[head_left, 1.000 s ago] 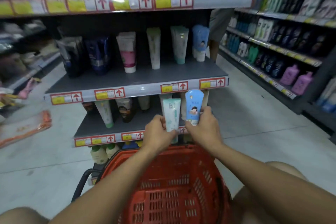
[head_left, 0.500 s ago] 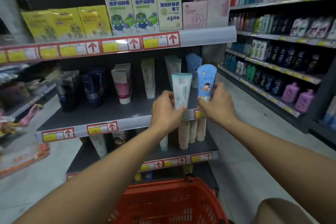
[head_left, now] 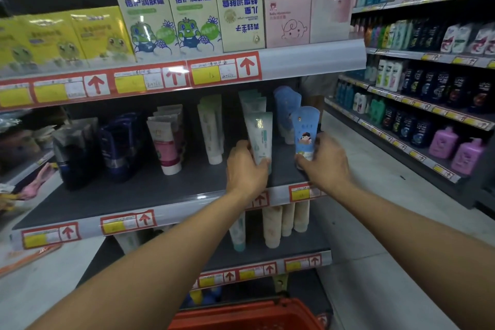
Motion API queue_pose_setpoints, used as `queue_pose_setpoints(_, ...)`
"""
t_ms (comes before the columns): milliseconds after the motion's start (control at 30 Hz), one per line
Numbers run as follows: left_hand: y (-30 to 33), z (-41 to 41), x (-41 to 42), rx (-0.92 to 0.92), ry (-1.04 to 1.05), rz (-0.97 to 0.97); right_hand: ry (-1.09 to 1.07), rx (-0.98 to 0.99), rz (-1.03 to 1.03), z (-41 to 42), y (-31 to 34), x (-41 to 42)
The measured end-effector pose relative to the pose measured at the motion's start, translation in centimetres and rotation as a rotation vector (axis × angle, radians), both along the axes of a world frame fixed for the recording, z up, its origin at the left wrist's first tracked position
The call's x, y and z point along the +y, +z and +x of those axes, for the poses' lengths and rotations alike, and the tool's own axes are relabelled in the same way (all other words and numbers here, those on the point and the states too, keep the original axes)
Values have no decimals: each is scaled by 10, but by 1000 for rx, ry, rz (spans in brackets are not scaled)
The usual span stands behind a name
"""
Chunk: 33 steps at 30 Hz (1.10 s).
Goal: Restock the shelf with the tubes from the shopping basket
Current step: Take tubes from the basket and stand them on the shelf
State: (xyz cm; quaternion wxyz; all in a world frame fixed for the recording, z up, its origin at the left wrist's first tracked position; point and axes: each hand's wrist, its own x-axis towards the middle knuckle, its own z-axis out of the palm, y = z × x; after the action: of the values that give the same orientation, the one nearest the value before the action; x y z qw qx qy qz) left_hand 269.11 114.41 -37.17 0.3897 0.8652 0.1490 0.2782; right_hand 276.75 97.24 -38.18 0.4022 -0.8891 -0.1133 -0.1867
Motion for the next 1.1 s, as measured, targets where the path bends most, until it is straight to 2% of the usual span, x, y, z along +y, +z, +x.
queue_pose_setpoints(367, 0, 34, 5, 56, -31, 26, 0, 116, -56, 40, 14, 17)
queue_pose_setpoints(667, -4, 55, 19, 57, -17, 86, -23, 88, -80, 66, 7, 38)
queue_pose_setpoints(1100, -13, 67, 25, 61, 51, 5, -31, 19, -113, 77, -4, 46)
